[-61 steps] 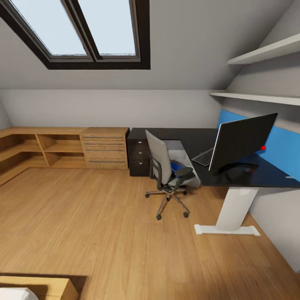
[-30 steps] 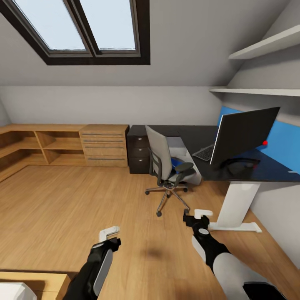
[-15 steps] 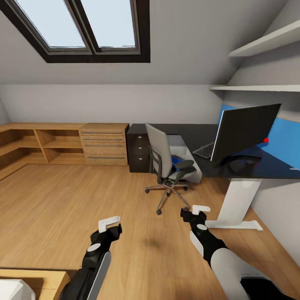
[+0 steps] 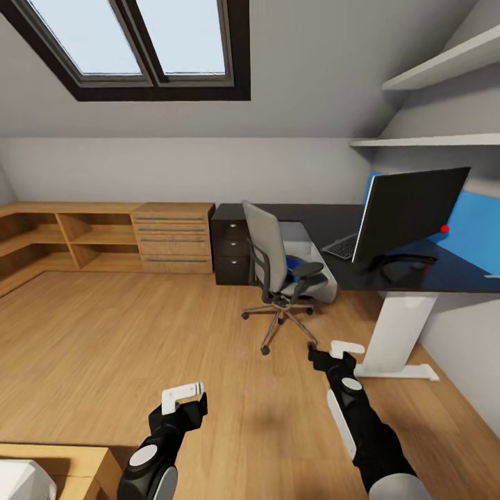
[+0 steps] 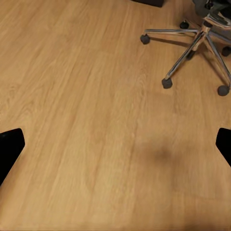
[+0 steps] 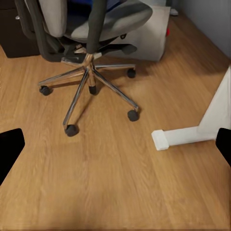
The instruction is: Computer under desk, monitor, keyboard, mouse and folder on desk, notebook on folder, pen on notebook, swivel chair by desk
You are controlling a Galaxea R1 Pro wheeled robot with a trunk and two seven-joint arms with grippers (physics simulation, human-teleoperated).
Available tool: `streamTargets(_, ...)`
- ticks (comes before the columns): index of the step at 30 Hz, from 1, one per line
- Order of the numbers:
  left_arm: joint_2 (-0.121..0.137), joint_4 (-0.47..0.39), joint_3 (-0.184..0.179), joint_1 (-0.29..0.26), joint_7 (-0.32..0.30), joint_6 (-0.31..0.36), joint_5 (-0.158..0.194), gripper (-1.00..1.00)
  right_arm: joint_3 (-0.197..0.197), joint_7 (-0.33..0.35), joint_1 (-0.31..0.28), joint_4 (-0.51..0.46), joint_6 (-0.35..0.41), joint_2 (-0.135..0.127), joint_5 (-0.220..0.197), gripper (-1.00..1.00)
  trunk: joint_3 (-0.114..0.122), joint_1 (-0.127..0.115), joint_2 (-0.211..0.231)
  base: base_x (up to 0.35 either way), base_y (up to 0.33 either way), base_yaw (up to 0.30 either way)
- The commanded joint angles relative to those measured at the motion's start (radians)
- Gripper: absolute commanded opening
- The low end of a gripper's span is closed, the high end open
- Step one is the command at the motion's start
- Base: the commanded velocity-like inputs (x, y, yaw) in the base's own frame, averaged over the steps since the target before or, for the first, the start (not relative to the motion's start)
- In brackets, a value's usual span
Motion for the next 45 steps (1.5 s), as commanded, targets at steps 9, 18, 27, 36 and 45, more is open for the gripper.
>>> streamTargets(9, 0.001, -0.003, -0.002, 0.0, 0.011, 0.007, 0.01, 1.0, 0.002, 0.001, 0.054, -0.092, 0.021, 0.005, -0.005, 1.0, -0.029, 0.035, -0.064, 0.0, 0.0, 0.0)
streamTargets(18, 0.0, -0.002, -0.001, 0.0, 0.013, 0.007, 0.01, 1.0, 0.001, 0.001, 0.054, -0.095, 0.019, 0.005, -0.005, 1.0, -0.057, 0.069, -0.127, 0.0, 0.0, 0.0)
streamTargets(27, 0.001, -0.002, -0.001, 0.0, 0.014, 0.007, 0.01, 1.0, 0.0, 0.001, 0.054, -0.095, 0.019, 0.005, -0.004, 1.0, -0.086, 0.104, -0.19, 0.0, 0.0, 0.0)
streamTargets(36, 0.0, -0.001, -0.001, 0.0, 0.014, 0.008, 0.01, 1.0, -0.002, 0.0, 0.055, -0.102, 0.018, 0.005, -0.004, 1.0, -0.114, 0.138, -0.253, 0.0, 0.0, 0.0)
streamTargets(45, 0.0, -0.001, -0.002, 0.0, 0.014, 0.009, 0.01, 1.0, -0.001, -0.002, 0.063, -0.156, 0.02, 0.007, -0.006, 1.0, -0.142, 0.173, -0.316, 0.0, 0.0, 0.0)
